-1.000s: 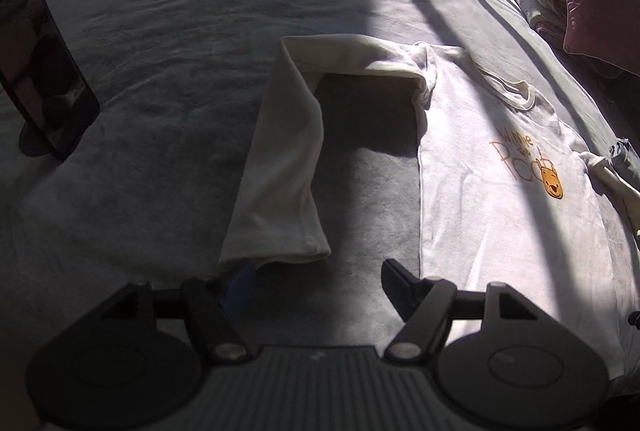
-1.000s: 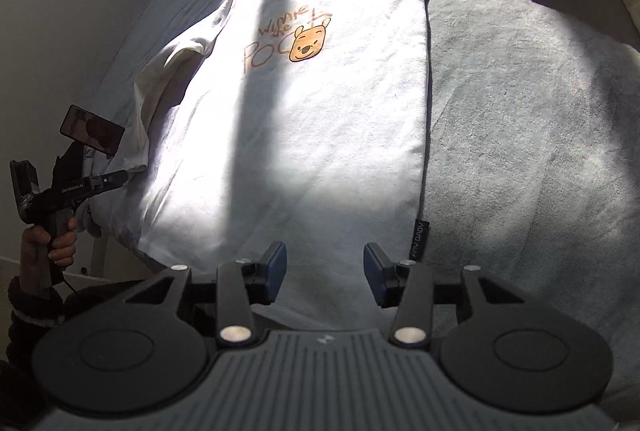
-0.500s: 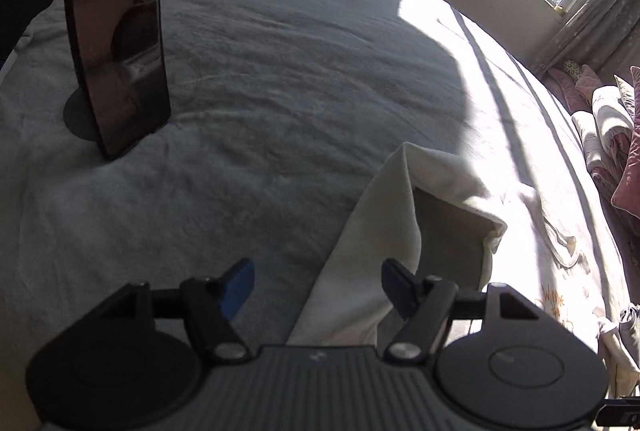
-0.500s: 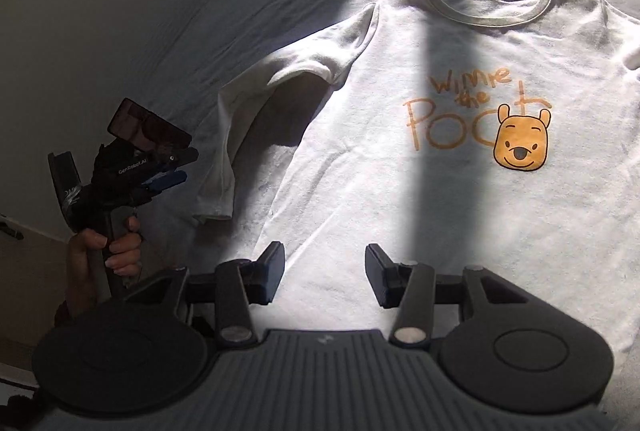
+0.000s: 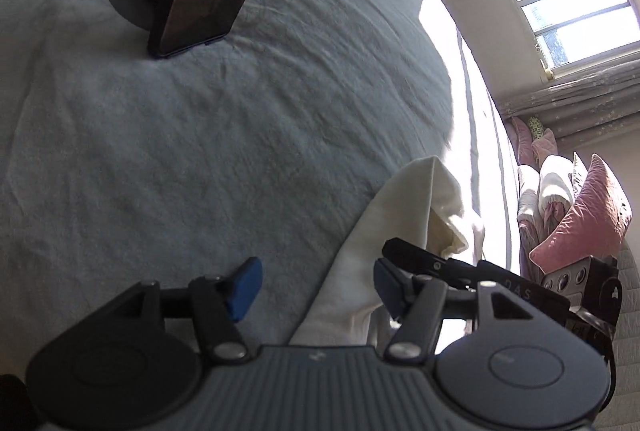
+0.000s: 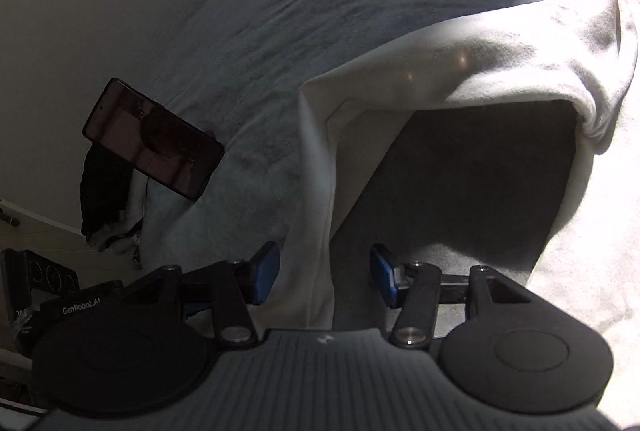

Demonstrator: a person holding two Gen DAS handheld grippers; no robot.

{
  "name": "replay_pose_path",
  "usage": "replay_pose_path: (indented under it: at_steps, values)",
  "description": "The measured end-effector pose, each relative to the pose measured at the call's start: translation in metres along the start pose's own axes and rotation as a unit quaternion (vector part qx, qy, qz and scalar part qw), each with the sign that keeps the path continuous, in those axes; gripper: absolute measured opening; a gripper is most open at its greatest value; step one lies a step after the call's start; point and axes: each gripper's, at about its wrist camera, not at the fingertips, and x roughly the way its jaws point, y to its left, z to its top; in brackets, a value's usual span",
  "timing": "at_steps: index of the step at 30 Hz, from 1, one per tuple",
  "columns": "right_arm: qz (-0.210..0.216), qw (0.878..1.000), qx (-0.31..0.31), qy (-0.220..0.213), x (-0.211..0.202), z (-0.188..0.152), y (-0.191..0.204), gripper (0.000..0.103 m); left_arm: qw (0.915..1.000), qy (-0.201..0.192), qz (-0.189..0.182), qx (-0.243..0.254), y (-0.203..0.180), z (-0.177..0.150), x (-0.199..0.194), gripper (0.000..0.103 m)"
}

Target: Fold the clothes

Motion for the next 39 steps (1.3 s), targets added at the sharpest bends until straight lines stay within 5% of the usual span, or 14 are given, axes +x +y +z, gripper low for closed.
replay_pose_path:
  at_steps: [2,8,13,20,26,30,33,36,39]
  values:
    - [0.02,0.999,0.026,-0.019,0.004,0.001,-0.003,0.011,0.9995,0.004,-0.017,-0.027,0.004,-0.001,0.0,0.064]
    - [0.114,0.985,0.102,-0.078,-0.009,0.004,-0.013,0.009,0.9904,0.015,-0.1,-0.095,0.006,-0.009,0.006,0.069]
    - [0.183,0.963,0.159,-0.12,-0.022,0.007,-0.02,0.009,0.9868,-0.018,-0.118,-0.109,-0.007,-0.021,0.01,0.072]
    - [0.234,0.937,0.217,-0.142,-0.025,0.017,-0.015,0.009,0.9537,-0.024,-0.235,-0.185,-0.017,-0.049,0.037,0.077]
    - [0.276,0.907,0.285,-0.142,-0.025,0.02,-0.018,0.009,0.9425,-0.095,-0.266,-0.179,-0.038,-0.066,0.049,0.086]
    - [0.305,0.884,0.329,-0.131,-0.024,0.017,-0.022,0.009,0.9277,-0.128,-0.3,-0.182,-0.043,-0.063,0.058,0.089]
    - [0.316,0.872,0.353,-0.128,-0.027,0.013,-0.024,0.009,0.9261,-0.157,-0.298,-0.17,-0.051,-0.064,0.061,0.089]
    - [0.326,0.861,0.368,-0.127,-0.034,0.007,-0.029,0.009,0.923,-0.181,-0.283,-0.188,-0.042,-0.066,0.053,0.081]
    - [0.33,0.857,0.375,-0.125,-0.038,0.004,-0.033,0.01,0.9224,-0.189,-0.265,-0.207,-0.032,-0.066,0.048,0.036]
